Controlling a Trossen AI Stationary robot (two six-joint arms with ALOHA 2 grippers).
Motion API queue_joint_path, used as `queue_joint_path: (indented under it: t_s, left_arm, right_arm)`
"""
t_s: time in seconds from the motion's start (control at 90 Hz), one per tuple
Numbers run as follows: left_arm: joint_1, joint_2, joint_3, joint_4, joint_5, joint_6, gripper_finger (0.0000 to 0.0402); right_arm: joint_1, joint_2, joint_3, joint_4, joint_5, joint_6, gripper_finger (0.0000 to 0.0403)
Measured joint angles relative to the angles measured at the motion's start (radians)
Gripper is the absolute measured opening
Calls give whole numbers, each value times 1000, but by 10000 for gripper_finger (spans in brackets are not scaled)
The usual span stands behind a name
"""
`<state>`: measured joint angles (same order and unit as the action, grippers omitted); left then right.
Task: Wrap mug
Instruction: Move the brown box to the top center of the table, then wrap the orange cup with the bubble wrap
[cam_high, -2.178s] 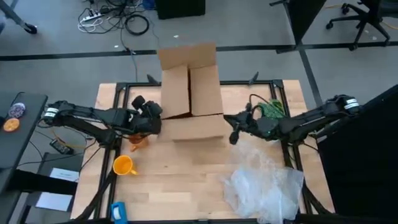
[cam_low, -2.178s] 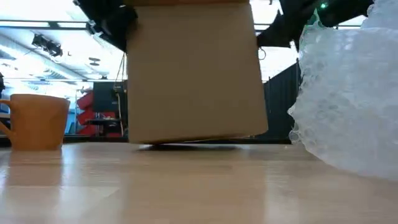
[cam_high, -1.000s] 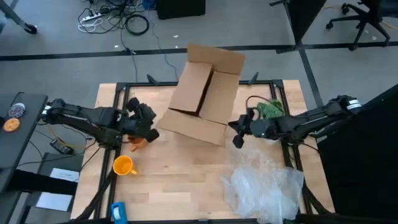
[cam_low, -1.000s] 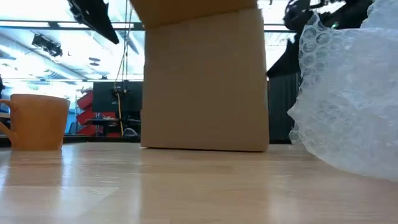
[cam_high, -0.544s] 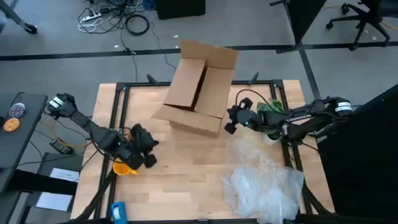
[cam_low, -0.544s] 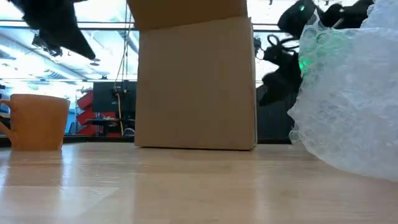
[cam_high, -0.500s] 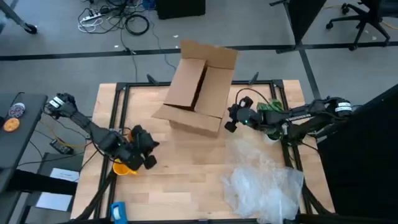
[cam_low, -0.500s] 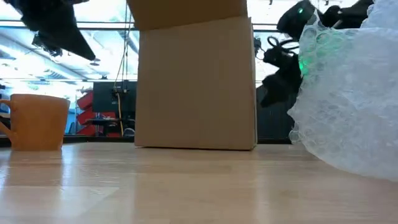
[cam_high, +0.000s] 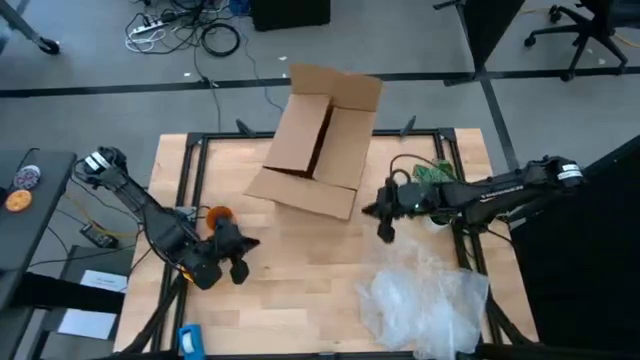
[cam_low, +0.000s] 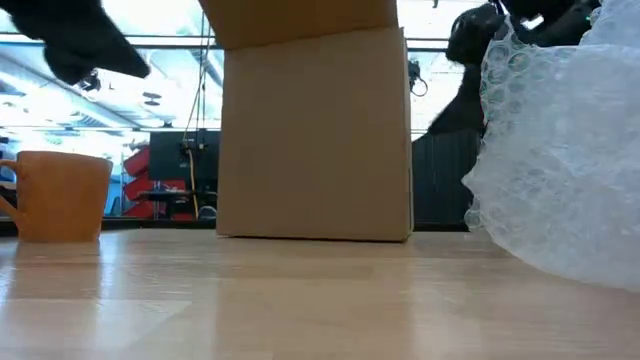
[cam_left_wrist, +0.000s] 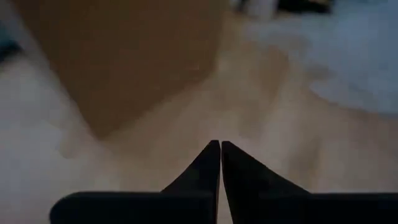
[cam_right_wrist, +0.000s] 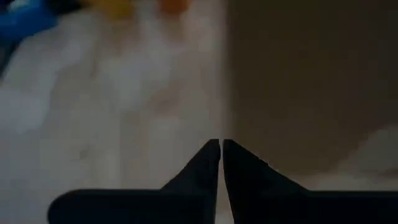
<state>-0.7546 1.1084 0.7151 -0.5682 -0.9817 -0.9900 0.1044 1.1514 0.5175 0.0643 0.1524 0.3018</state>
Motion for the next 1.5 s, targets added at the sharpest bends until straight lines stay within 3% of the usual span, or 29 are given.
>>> queue_joint_path:
  t_s: [0.133,0.222,0.344,0.478,0.589,0.711,0.811,0.9,0.978,1.133,1.389,1.5]
  left_arm:
    - [9,78,0,0,-65,40,0]
    - [16,107,0,-5,-25,41,0]
    - [21,109,16,-37,175,42,0]
    - [22,108,84,-203,459,42,0]
    - [21,108,149,-380,581,26,0]
    - [22,108,193,-491,582,20,0]
    - [45,108,244,-682,584,-20,0]
    - [80,107,306,-890,578,-94,0]
    - [100,107,352,-976,547,-103,2]
    - [150,107,366,-979,511,-36,25]
    - [216,108,276,-738,533,163,95]
    - [241,109,264,-717,538,175,117]
  right_arm:
    - [60,170,-19,240,121,7,0]
    - [67,267,-18,363,193,-61,0]
    - [51,308,-14,287,352,-90,0]
    - [22,302,-16,143,501,23,0]
    - [9,320,-15,208,454,136,0]
    - [20,377,-14,359,312,106,0]
    - [39,425,-14,484,206,85,0]
    - [50,457,-13,567,169,81,0]
    - [53,477,-13,596,166,81,0]
    - [53,499,-14,595,168,130,0]
    - [57,501,-14,597,192,175,0]
    - [56,501,-14,598,199,172,0]
